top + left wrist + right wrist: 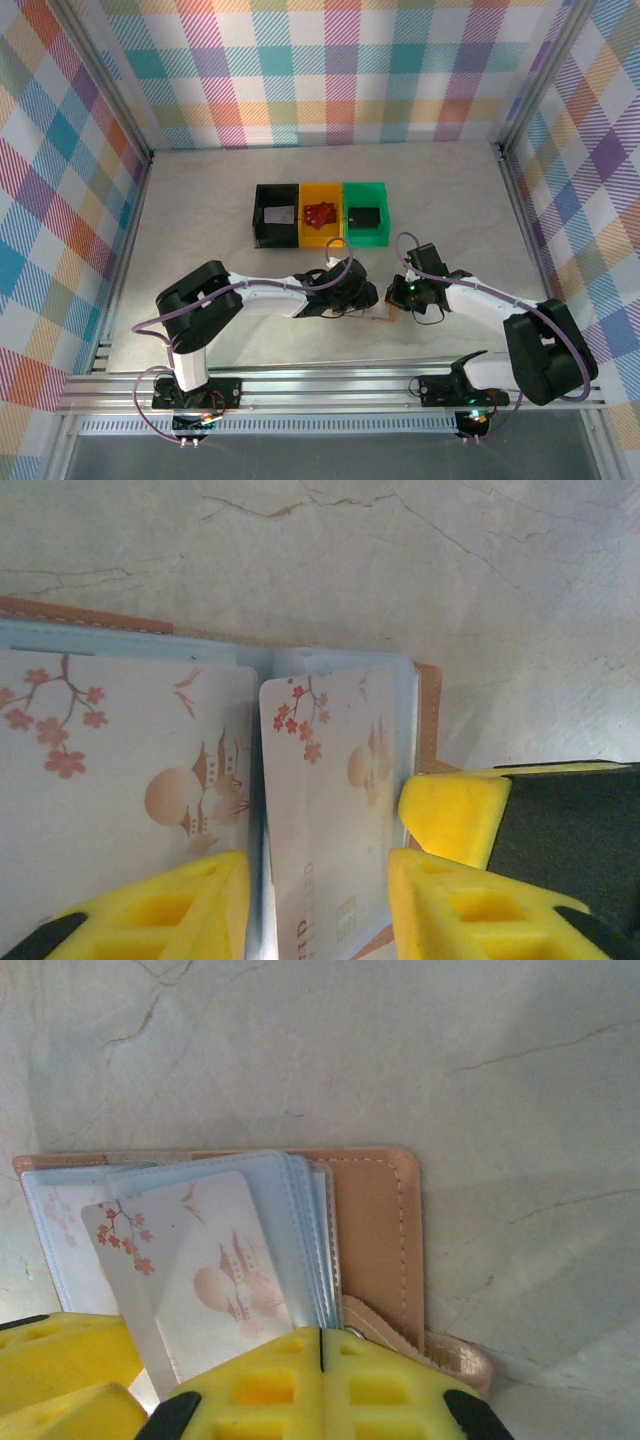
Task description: Take the credit cards out of the card holder
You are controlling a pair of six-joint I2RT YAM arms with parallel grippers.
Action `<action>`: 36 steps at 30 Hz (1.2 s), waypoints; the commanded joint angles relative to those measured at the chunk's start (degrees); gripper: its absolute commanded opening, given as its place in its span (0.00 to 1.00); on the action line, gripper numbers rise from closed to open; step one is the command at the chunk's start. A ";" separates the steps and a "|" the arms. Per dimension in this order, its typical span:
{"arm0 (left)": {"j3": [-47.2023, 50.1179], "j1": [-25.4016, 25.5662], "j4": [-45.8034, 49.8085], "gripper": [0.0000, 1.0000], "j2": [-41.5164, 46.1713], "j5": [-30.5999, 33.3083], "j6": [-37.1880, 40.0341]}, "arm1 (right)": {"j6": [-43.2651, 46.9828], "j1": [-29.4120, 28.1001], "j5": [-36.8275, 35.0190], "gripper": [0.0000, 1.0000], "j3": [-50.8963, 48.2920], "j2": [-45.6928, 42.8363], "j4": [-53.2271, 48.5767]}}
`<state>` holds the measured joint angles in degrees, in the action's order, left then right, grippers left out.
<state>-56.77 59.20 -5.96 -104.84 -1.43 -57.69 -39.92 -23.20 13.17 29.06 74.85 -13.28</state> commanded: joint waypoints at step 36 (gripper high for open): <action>-1.06 -0.13 -0.82 0.20 -2.74 3.54 -1.50 | -0.60 0.35 1.25 0.00 -1.07 1.18 -0.75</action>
<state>-56.84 59.22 -6.22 -106.45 0.99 -58.96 -39.92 -23.18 14.09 29.04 74.94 -13.21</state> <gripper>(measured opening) 0.201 0.038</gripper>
